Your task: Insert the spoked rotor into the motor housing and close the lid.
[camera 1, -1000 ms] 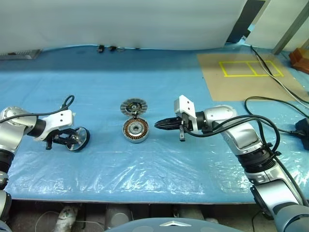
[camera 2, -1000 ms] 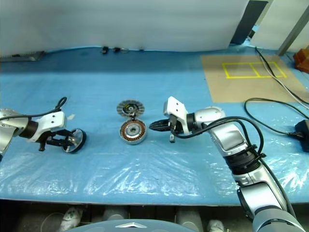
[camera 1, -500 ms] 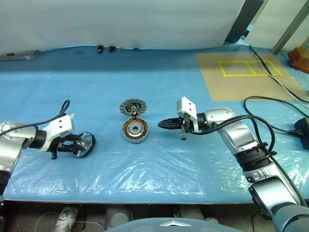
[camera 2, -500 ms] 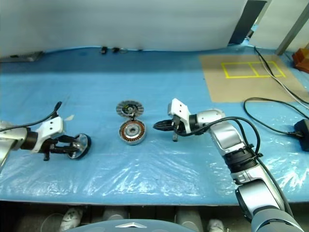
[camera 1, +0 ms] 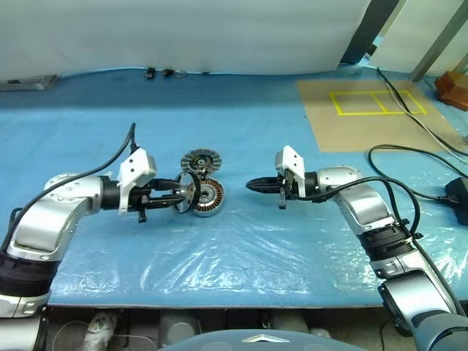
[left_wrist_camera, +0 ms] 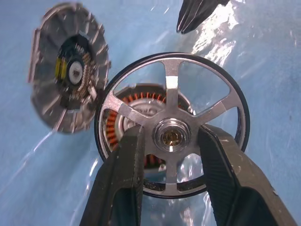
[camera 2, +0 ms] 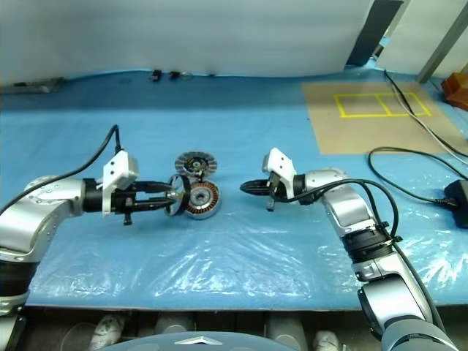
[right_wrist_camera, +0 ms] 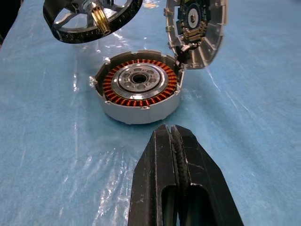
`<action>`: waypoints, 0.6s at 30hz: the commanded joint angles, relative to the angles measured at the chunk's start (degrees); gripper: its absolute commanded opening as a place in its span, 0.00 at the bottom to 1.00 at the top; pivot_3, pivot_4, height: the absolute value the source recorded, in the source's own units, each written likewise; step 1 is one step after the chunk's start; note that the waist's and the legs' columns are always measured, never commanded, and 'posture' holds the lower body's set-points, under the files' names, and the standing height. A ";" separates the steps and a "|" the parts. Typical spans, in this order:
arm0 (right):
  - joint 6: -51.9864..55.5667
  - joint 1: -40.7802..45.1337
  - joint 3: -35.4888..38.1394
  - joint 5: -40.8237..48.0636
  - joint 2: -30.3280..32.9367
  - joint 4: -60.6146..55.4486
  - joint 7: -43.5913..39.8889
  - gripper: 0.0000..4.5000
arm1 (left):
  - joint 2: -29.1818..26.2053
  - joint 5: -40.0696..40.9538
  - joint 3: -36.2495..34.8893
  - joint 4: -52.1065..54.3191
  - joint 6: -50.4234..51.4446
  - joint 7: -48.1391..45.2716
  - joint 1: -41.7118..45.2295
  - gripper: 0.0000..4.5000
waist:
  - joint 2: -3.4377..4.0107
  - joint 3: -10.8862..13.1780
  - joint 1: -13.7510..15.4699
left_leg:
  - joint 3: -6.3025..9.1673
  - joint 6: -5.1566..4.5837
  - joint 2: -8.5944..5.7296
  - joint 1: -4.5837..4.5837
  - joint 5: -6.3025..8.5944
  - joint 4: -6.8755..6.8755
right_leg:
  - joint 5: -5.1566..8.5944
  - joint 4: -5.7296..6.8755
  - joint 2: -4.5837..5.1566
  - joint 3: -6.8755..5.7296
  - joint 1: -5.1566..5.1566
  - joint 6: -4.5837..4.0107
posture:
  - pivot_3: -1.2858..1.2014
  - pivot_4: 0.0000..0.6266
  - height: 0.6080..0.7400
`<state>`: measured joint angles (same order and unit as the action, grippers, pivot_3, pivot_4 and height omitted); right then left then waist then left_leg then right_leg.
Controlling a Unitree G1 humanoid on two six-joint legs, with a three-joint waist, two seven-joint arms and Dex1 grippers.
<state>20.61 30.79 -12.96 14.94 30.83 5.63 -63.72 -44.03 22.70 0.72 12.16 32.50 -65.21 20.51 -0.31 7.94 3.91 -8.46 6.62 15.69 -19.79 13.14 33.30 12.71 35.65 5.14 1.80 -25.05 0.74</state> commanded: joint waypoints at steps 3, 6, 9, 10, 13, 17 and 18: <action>3.66 -2.48 3.62 5.18 0.80 -6.66 -1.21 0.00 | 1.52 -2.49 3.19 -6.40 -4.01 -0.38 4.49 0.37 | 0.00 0.00 -0.06 | 0.00 -0.17 -0.01 -0.01 -0.10 -0.02 | -0.08 -0.03 -0.01 0.01 0.00 0.14 | 0.52 0.24 1.00; 11.19 -4.97 4.88 11.32 2.02 -12.19 -3.41 0.00 | 1.44 -3.03 4.64 -8.75 -5.52 -2.14 4.98 0.37 | 0.01 0.01 0.03 | 0.00 -0.18 -0.01 -0.08 -0.11 -0.10 | -0.12 -0.16 -0.03 0.00 -0.02 0.20 | 0.52 0.24 1.00; 11.49 -6.40 4.52 11.55 2.76 -13.87 -3.77 0.00 | 1.74 -3.47 5.40 -10.91 -6.85 -3.11 6.10 0.37 | 0.01 0.01 0.11 | 0.00 -0.18 0.00 -0.13 -0.11 -0.10 | -0.12 -0.22 -0.02 -0.03 -0.03 0.21 | 0.52 0.24 1.00; 11.22 -6.67 4.40 11.62 2.83 -14.32 -3.90 0.00 | 1.87 -3.61 5.68 -11.53 -7.22 -3.38 6.54 0.37 | 0.01 0.01 0.14 | 0.00 -0.17 0.00 -0.11 -0.11 -0.10 | -0.12 -0.20 0.00 -0.04 -0.02 0.20 | 0.52 0.24 1.00; 11.25 -6.98 3.87 11.98 2.80 -15.94 -4.13 0.00 | 2.76 -4.36 6.65 -12.97 -8.13 -3.54 7.92 0.37 | 0.02 0.01 0.17 | 0.00 -0.12 0.00 -0.07 -0.07 -0.08 | -0.09 -0.11 0.01 -0.03 -0.02 0.16 | 0.52 0.24 1.00; 11.50 -6.89 2.62 11.08 2.59 -16.91 -3.57 0.00 | 3.41 -4.97 7.40 -13.64 -8.97 -3.81 8.23 0.37 | 0.02 0.01 0.14 | 0.00 -0.12 0.00 -0.06 -0.07 0.00 | -0.09 -0.06 0.01 -0.01 -0.01 0.15 | 0.52 0.24 1.00; 11.44 -6.75 2.52 10.89 2.60 -16.93 -3.44 0.00 | 3.52 -5.06 7.41 -13.77 -9.08 -3.73 8.23 0.37 | 0.02 0.01 0.09 | 0.00 -0.12 0.00 -0.06 -0.07 -0.01 | -0.10 -0.05 0.01 -0.01 -0.01 0.17 | 0.52 0.24 1.00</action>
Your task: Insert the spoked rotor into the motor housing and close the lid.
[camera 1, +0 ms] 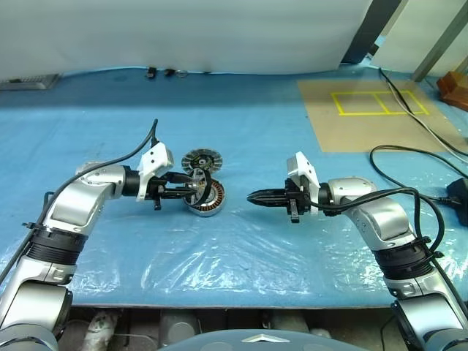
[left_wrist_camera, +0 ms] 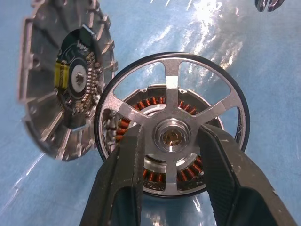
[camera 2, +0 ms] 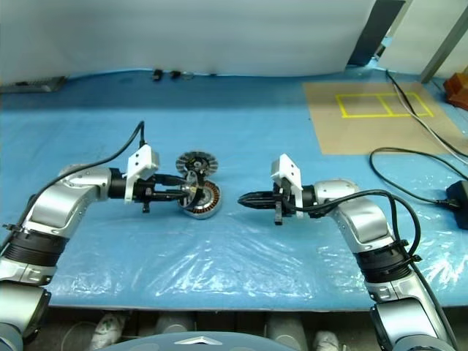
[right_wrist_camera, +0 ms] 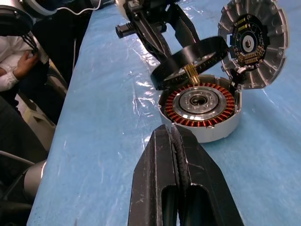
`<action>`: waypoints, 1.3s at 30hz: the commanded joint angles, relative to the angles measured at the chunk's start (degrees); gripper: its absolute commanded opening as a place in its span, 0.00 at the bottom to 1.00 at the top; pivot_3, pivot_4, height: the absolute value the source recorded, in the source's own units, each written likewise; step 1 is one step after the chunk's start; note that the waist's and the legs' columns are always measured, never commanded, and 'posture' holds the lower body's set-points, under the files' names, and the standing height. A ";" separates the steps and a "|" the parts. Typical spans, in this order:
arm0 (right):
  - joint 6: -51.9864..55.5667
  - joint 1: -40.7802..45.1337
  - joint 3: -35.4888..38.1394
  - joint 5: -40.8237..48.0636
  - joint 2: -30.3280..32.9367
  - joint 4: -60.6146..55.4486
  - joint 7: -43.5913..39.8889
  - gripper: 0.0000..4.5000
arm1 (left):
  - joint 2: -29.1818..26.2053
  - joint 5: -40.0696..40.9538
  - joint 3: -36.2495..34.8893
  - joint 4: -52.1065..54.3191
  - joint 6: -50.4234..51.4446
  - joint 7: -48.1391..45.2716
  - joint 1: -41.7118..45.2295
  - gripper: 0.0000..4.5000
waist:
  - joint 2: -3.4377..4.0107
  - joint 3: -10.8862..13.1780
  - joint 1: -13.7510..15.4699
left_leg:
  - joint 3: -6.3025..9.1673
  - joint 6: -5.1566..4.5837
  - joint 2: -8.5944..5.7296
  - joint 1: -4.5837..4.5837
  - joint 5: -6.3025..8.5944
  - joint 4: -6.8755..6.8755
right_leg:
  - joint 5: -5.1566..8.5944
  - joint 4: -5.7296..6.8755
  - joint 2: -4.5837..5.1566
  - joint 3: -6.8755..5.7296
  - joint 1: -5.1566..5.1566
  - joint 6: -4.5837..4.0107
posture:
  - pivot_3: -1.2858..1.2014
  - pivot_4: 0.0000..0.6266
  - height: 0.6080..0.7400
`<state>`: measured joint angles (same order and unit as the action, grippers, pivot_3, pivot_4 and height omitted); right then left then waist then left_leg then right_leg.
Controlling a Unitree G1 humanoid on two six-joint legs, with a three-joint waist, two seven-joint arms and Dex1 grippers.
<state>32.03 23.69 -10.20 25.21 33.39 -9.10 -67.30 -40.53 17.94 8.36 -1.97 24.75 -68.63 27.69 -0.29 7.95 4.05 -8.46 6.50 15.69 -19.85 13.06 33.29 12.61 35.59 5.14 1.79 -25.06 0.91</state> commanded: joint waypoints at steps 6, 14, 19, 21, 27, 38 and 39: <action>0.08 1.58 -0.36 -0.60 -0.22 -1.06 2.23 0.00 | -0.23 -1.15 0.31 0.16 -1.30 -0.35 0.27 0.37 | 0.00 0.00 -0.03 | 0.00 -0.01 0.00 -0.03 -0.01 -0.01 | -0.02 -0.04 0.00 0.00 -0.01 0.04 | 0.52 0.24 1.00; -0.41 2.88 -0.84 -2.28 -1.04 1.10 4.38 0.00 | -0.55 -2.45 1.67 0.78 -0.33 -0.39 0.27 0.37 | 0.00 0.00 -0.08 | 0.00 0.13 0.00 0.03 0.07 -0.02 | -0.02 0.00 0.00 0.01 0.00 0.04 | 0.52 0.24 1.00; -0.78 3.33 -1.09 -3.01 -1.40 2.07 4.81 0.00 | -0.59 -4.07 2.11 -0.40 -1.67 0.26 0.52 0.58 | 0.00 0.00 -0.06 | 0.00 0.12 0.00 0.02 0.07 -0.02 | -0.02 0.00 0.00 0.01 0.01 0.04 | 0.52 0.24 1.00; -0.87 3.30 -1.15 -3.09 -1.51 2.27 4.79 0.00 | -0.67 -3.82 1.94 -0.44 -0.68 -0.04 0.91 0.65 | 0.00 0.00 -0.06 | 0.00 0.12 0.00 0.00 0.07 -0.02 | -0.02 -0.01 0.00 0.00 0.00 0.04 | 0.52 0.24 1.00; -1.29 3.12 -1.36 -3.60 -1.94 2.96 5.13 0.00 | -0.43 -3.14 0.41 0.44 -0.41 0.70 1.10 0.65 | 0.01 0.00 -0.04 | 0.00 0.12 0.00 -0.01 0.07 -0.02 | -0.02 -0.02 0.00 0.00 0.00 0.04 | 0.52 0.24 1.00; -1.78 3.06 -1.52 -3.99 -2.37 3.60 5.17 0.00 | -0.03 2.69 -1.96 5.45 4.80 0.94 1.68 0.65 | 0.01 0.00 -0.04 | 0.00 0.13 0.00 -0.01 0.08 -0.02 | -0.02 -0.02 0.00 0.00 0.00 0.04 | 0.52 0.24 1.00; -1.86 3.08 -1.55 -4.09 -2.42 3.71 5.21 0.00 | 0.00 2.49 -1.66 5.48 4.82 1.04 1.73 0.65 | 0.01 0.00 -0.05 | 0.00 0.13 0.00 -0.01 0.08 -0.02 | -0.02 -0.02 0.00 0.00 0.00 0.04 | 0.52 0.24 1.00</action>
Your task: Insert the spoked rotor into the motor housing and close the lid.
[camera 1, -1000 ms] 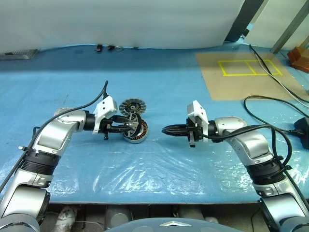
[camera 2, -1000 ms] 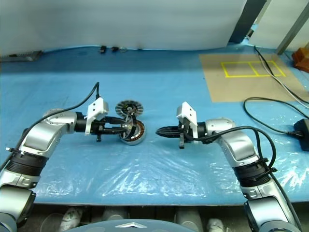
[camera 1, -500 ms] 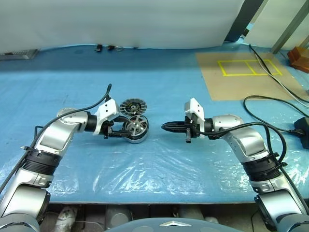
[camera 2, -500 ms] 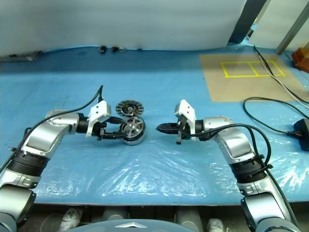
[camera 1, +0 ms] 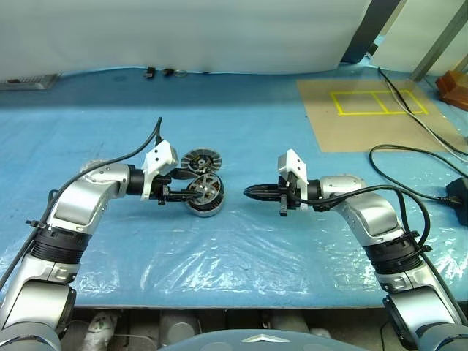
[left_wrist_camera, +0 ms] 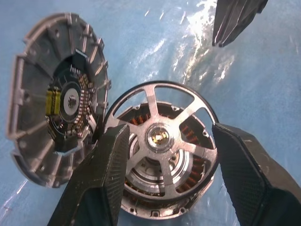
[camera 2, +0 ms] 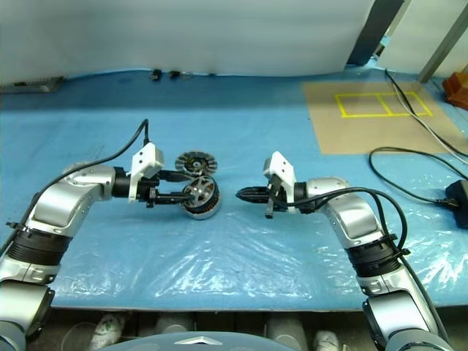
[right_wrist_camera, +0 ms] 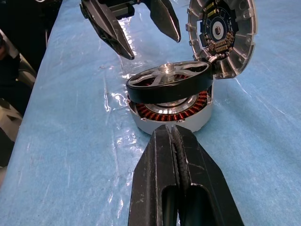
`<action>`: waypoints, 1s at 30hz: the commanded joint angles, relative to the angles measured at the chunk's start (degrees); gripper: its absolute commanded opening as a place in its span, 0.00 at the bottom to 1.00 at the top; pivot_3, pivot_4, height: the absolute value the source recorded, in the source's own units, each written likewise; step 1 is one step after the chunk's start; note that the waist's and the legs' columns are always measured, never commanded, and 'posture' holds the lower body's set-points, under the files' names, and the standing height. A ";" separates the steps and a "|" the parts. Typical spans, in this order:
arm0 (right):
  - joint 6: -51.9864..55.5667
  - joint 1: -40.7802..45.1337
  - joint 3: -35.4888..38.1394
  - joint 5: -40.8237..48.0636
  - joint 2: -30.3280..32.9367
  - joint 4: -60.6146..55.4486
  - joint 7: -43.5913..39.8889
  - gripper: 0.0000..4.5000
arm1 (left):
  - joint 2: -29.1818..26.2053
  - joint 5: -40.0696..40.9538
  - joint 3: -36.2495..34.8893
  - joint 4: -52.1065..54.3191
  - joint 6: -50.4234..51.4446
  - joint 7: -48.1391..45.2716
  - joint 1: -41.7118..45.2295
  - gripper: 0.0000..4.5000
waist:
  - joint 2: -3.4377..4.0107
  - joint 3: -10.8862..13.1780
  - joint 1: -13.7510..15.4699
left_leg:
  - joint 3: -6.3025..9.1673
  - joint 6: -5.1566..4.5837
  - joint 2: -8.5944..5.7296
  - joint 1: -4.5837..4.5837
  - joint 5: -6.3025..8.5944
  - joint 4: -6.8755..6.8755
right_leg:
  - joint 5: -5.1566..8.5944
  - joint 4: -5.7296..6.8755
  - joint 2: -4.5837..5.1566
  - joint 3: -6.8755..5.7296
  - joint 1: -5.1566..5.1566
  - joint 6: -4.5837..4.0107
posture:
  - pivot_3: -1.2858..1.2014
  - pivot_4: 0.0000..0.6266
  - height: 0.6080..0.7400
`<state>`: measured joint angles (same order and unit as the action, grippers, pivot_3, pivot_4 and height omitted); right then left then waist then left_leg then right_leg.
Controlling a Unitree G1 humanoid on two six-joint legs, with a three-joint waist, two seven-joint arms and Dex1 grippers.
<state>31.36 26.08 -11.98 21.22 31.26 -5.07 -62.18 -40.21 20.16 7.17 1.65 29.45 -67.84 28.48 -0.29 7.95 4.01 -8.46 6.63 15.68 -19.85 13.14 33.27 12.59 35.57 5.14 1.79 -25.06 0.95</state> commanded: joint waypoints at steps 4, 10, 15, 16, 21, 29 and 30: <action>-1.88 0.33 0.26 -0.68 -0.36 0.29 0.27 0.00 | -0.82 -4.83 3.02 0.01 -5.02 0.07 0.87 0.65 | 0.00 0.00 -0.02 | 0.00 0.00 0.00 0.00 0.00 0.00 | 0.00 0.00 0.00 0.00 0.00 0.00 | 0.52 0.24 1.00; -1.84 -0.26 0.38 -0.98 -0.31 0.22 0.54 0.00 | -0.54 -8.15 4.04 -5.00 -14.25 -2.20 4.16 0.65 | 0.00 0.00 0.00 | 0.00 -0.01 0.00 -0.02 -0.01 0.00 | 0.00 -0.01 0.00 -0.01 -0.01 0.00 | 0.52 0.24 1.00; -2.27 -0.64 0.23 -1.45 -0.15 0.34 0.85 0.00 | -0.67 -9.25 4.97 -9.22 -15.25 -5.00 7.71 0.65 | 0.00 0.00 0.01 | 0.00 -0.02 -0.01 0.00 -0.01 0.01 | -0.01 0.01 0.00 0.00 0.01 0.01 | 0.52 0.24 1.00; -2.54 -0.80 0.19 -1.68 -0.12 0.54 0.89 0.00 | -0.57 -9.43 5.32 -9.69 -14.79 -5.47 8.09 0.65 | 0.00 0.00 0.02 | 0.00 -0.02 -0.01 0.00 -0.01 0.00 | -0.01 0.00 0.00 0.00 0.00 0.01 | 0.52 0.24 1.00; -2.87 -1.66 0.22 -2.17 -0.19 0.17 1.41 0.00 | 1.54 -5.15 5.00 -6.02 -6.28 -6.54 8.28 0.65 | 0.00 0.00 0.04 | 0.00 -0.06 -0.01 -0.03 -0.04 -0.01 | -0.01 -0.03 0.00 0.00 0.00 0.01 | 0.52 0.24 1.00; -2.38 -1.49 0.38 -2.33 0.02 0.15 1.77 0.00 | -0.29 -10.83 7.53 -8.51 -14.75 -8.33 7.90 0.65 | 0.00 0.00 -0.05 | 0.00 -0.01 -0.01 -0.02 -0.01 0.00 | -0.01 -0.01 0.00 0.00 0.00 0.01 | 0.52 0.24 1.00; -2.32 -1.46 0.34 -2.32 0.07 0.01 1.79 0.00 | -0.20 -11.16 7.33 -9.40 -14.75 -7.99 8.37 0.65 | 0.01 0.00 -0.05 | 0.00 -0.01 -0.01 -0.01 -0.01 -0.01 | -0.01 0.00 0.00 0.01 -0.01 0.01 | 0.52 0.24 1.00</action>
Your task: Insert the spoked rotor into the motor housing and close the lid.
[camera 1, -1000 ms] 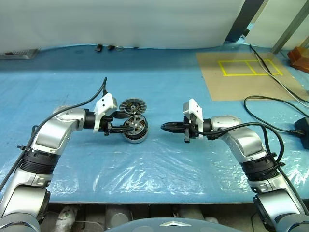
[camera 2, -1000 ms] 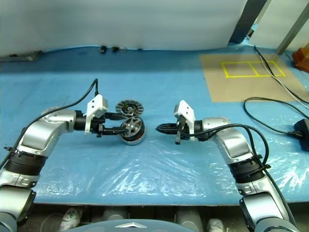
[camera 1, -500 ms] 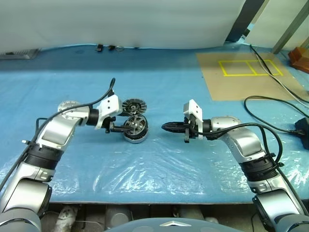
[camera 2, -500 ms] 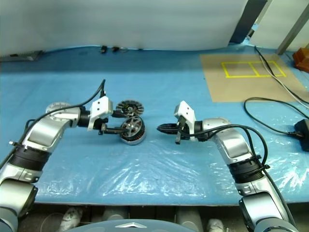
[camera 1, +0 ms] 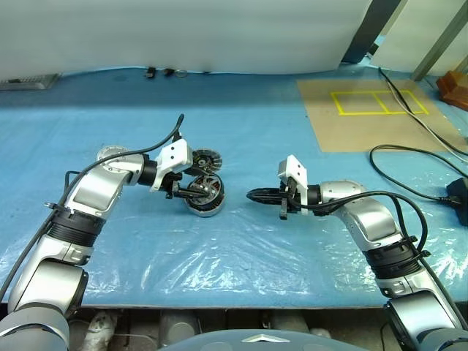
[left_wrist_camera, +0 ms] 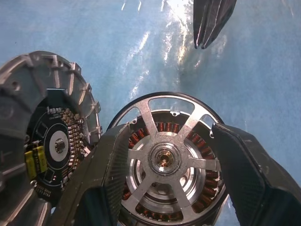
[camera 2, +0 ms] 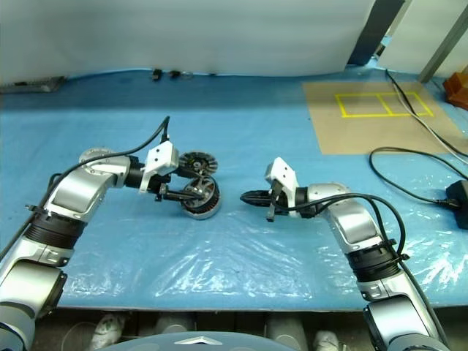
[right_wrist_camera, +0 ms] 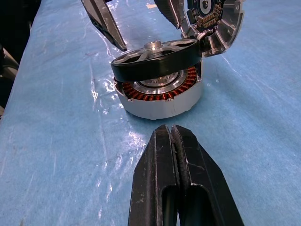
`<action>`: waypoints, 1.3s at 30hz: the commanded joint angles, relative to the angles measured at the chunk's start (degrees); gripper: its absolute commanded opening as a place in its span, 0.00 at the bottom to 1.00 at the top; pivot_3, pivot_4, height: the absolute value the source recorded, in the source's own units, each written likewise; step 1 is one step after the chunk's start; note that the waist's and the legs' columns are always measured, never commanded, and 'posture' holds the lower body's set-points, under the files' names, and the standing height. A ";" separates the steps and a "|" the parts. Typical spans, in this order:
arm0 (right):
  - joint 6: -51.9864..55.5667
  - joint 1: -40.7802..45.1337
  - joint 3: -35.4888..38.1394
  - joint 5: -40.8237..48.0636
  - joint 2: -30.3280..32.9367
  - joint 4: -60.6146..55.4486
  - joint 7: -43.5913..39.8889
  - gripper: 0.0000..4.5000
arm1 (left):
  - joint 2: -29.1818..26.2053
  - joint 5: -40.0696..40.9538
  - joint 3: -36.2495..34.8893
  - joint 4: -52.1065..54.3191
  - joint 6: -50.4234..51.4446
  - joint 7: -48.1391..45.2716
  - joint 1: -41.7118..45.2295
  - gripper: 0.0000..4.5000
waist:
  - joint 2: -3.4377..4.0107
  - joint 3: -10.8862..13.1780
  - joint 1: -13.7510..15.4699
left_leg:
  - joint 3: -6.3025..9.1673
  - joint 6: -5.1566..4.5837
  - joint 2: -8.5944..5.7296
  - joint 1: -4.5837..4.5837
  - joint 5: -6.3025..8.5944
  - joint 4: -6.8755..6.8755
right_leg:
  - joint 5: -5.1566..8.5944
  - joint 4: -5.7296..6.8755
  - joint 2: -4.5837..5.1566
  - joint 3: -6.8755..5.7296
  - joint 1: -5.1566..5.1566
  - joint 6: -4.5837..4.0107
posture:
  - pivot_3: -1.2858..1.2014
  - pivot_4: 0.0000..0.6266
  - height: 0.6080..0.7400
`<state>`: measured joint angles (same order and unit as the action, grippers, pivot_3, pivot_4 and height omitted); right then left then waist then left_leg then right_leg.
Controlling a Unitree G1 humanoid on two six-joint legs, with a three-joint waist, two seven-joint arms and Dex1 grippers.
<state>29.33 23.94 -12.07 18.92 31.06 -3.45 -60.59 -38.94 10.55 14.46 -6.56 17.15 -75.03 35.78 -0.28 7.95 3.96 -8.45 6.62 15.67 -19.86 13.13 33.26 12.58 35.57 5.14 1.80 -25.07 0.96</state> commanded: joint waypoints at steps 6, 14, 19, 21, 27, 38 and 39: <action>-0.21 0.35 0.17 -0.23 0.49 -2.17 0.65 0.00 | -0.65 -1.18 0.13 -0.99 3.67 0.27 1.80 0.65 | 0.01 0.00 0.14 | 0.00 0.00 -0.01 -0.01 0.00 0.00 | 0.00 -0.01 0.01 -0.01 0.00 0.00 | 0.52 0.24 1.00; -0.80 0.29 -0.12 -1.02 0.61 -1.96 0.81 0.00 | 1.18 0.18 0.26 2.02 12.06 2.94 0.67 0.65 | 0.01 0.00 0.10 | 0.00 0.00 -0.01 -0.02 0.00 0.00 | 0.00 0.00 0.01 0.00 0.01 0.00 | 0.52 0.24 1.00; -1.48 0.22 -0.29 -2.03 0.62 -1.51 0.84 0.00 | 1.61 -0.97 1.18 1.52 12.24 4.07 0.04 0.65 | 0.01 0.00 0.09 | 0.00 0.00 -0.01 -0.01 0.00 -0.01 | 0.00 -0.02 0.01 0.00 0.01 0.00 | 0.52 0.24 1.00; -1.73 0.15 -0.29 -2.36 0.60 -1.38 0.91 0.00 | 1.79 -1.00 1.31 1.59 12.56 4.42 0.05 0.65 | 0.01 0.00 0.10 | 0.00 0.00 -0.01 -0.01 0.00 0.00 | 0.00 -0.01 0.01 0.00 0.02 0.00 | 0.52 0.24 1.00; -1.92 -0.10 -0.21 -2.86 0.47 -1.40 1.14 0.00 | 2.07 -2.09 2.23 1.89 12.07 5.72 -0.48 0.65 | 0.01 0.00 0.09 | 0.00 0.01 -0.02 0.01 0.01 0.00 | 0.00 -0.01 0.01 0.00 0.03 -0.01 | 0.52 0.24 1.00; -0.11 1.99 -0.25 -2.88 -0.06 -1.37 1.90 0.00 | 2.40 -3.52 2.74 1.55 11.00 7.12 -1.28 0.33 | 0.10 -0.05 0.26 | 0.00 0.01 -0.05 0.12 0.01 0.00 | 0.00 -0.02 0.04 0.00 0.15 -0.01 | 0.52 0.24 1.00; 0.00 1.93 -0.25 -2.84 -0.07 -1.49 1.97 0.00 | 2.22 -3.89 2.97 1.41 10.24 7.01 -1.51 0.30 | 0.11 -0.05 0.33 | 0.00 0.01 -0.05 0.17 0.01 0.00 | 0.01 -0.03 0.05 0.00 0.21 -0.01 | 0.52 0.24 1.00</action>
<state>29.38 25.13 -12.49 15.74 31.07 -3.54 -58.68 -36.92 8.47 15.39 -4.36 27.56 -68.75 35.33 -0.18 7.90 4.29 -8.45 6.63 15.62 -19.65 13.14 33.26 12.59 35.54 5.20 1.80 -24.81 0.94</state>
